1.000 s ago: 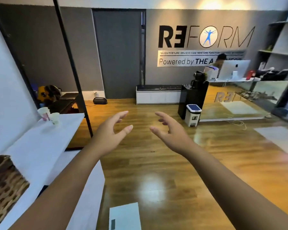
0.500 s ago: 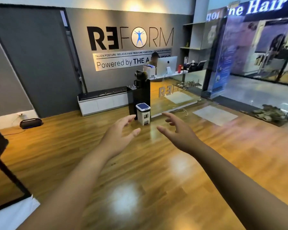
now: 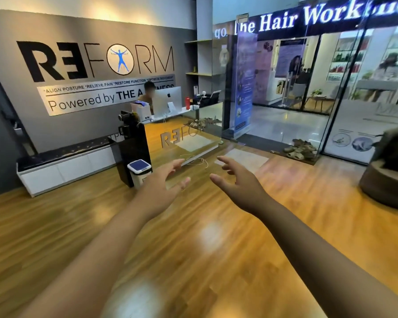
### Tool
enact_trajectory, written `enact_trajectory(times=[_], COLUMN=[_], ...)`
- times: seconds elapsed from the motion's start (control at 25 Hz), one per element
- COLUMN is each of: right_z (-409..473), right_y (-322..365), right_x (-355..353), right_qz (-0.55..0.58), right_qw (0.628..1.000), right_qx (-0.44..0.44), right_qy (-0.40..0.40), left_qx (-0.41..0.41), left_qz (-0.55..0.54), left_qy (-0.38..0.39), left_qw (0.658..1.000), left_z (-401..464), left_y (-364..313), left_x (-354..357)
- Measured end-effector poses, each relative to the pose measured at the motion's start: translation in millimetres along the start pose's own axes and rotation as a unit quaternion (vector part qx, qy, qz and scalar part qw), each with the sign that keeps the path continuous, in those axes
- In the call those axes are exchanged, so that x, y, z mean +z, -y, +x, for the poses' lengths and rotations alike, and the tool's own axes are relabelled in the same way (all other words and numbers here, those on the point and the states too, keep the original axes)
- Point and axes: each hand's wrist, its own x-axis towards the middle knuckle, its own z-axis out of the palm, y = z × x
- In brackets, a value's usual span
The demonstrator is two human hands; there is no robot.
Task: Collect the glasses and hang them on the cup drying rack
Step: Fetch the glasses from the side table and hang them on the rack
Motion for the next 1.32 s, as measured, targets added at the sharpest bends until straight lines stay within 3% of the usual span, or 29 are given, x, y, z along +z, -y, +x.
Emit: enact_trajectory(times=[0.4,0.88,1.12,1.32], right_z=[101,207,230,254], right_y=[-145,-248,-316,-390], right_x=[-87,-161,-236,-326], right_qz=[-0.07,-0.134,-0.164,-0.175], right_qw=[0.986,0.924,0.886,0.875], right_qx=[0.104,0.219,0.268,0.278], right_qy=[-0.111,-0.282,-0.342,-0.356], left_qx=[0.105,0.256,0.292,0.314], left_qz=[-0.055,-0.122,-0.148,-0.161], left_qy=[0.104,0.232,0.29,0.306], left_qw=[0.987,0.93,0.899,0.884], left_z=[218,445,520,583], left_y=[-8,-19,-65,-128], left_x=[144,283,393,485])
